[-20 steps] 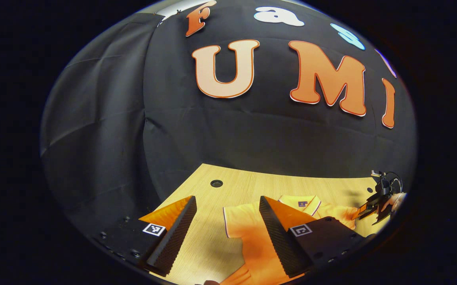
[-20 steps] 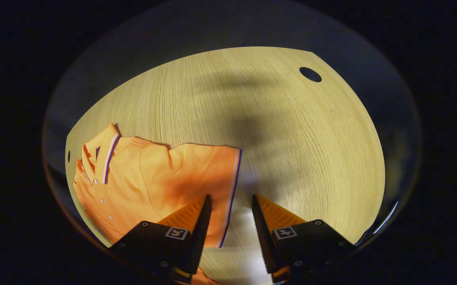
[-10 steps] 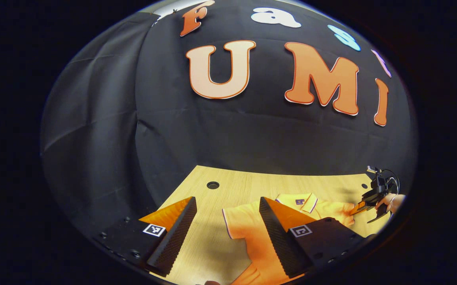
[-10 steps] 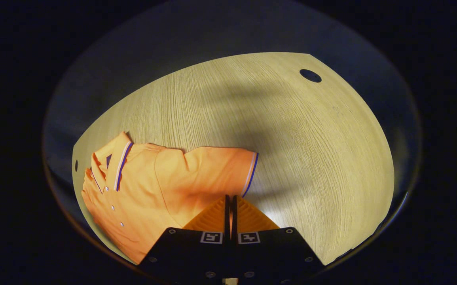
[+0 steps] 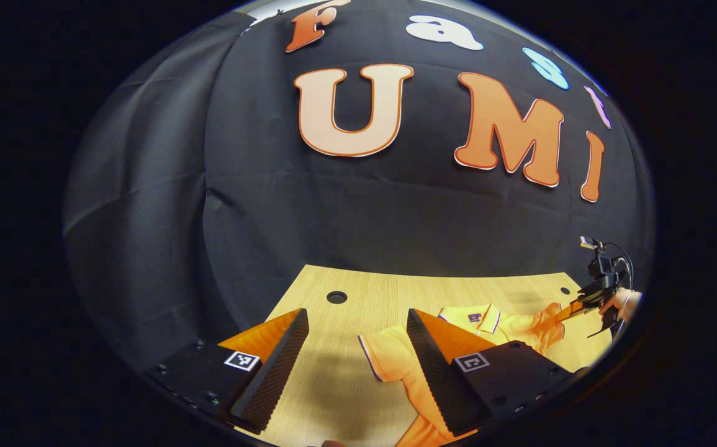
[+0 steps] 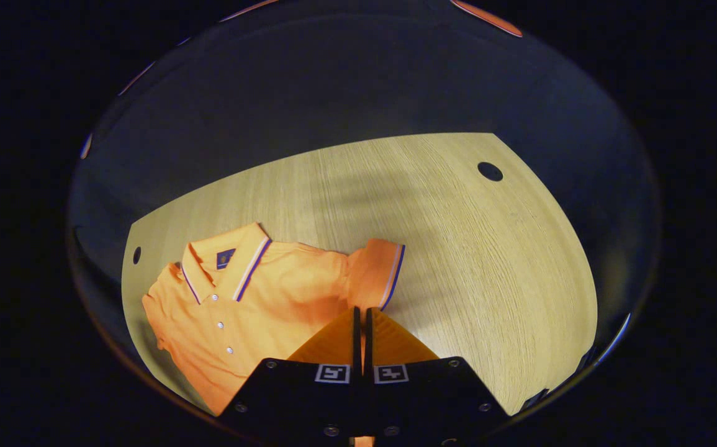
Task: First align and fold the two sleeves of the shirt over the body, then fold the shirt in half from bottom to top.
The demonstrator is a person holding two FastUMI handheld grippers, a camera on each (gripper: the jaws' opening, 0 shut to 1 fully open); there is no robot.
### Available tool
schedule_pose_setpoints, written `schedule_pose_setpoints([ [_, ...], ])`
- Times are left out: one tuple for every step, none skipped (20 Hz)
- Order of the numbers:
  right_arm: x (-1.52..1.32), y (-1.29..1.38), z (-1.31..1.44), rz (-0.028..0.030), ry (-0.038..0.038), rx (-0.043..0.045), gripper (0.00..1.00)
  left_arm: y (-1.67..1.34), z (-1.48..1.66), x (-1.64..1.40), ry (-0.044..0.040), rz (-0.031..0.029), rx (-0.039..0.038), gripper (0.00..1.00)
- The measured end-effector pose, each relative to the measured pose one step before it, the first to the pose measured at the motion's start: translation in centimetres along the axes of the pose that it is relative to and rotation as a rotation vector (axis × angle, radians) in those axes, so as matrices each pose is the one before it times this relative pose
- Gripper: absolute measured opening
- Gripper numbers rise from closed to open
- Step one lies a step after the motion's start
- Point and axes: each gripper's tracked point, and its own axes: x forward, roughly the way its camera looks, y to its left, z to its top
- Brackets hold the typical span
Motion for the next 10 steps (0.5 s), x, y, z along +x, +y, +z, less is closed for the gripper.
schedule_pose_setpoints([
  [-0.711,1.079,0.348,0.01098,-0.01208,-0.01151,0.0,0.589,0.023,0.037,-0.00119,-0.00009,-0.00363,0.98],
  [-0.581,1.359,0.221,0.01193,-0.00994,-0.01564,0.0,0.565,-0.075,0.028,0.00016,0.00062,-0.00393,0.98],
  [-0.577,1.381,0.282,0.01365,-0.01129,-0.01647,0.0,0.638,-0.005,0.001,0.00037,0.0018,-0.00511,0.98],
  [-0.484,1.428,0.152,0.01555,-0.00698,-0.01805,0.0,0.691,-0.232,-0.067,0.00171,0.00218,-0.00622,0.98],
  [-0.361,1.35,0.159,0.01137,-0.00376,-0.01592,0.0,0.556,-0.027,0.017,0.00209,0.00281,-0.00591,0.98],
  [-0.226,1.39,0.042,0.01301,-0.00168,-0.01473,0.0,0.652,-0.018,-0.003,0.00172,0.00309,-0.00693,0.98],
  [-0.106,1.292,0.06,0.01353,-0.00197,-0.01315,0.0,0.506,-0.359,0.04,0.00056,0.00338,-0.00585,0.98],
  [0.091,1.265,-0.223,0.01113,0.00251,-0.01488,0.0,0.667,0.038,-0.091,0.00054,0.00328,-0.00361,0.98],
  [0.011,0.986,-0.099,0.00905,0.00547,-0.01288,0.0,0.705,-0.016,0.158,0.0017,0.00439,-0.00248,0.98],
  [0.022,0.99,-0.163,0.01104,0.00635,-0.01114,0.0,0.572,0.027,0.074,0.00123,0.00444,-0.00182,0.98],
])
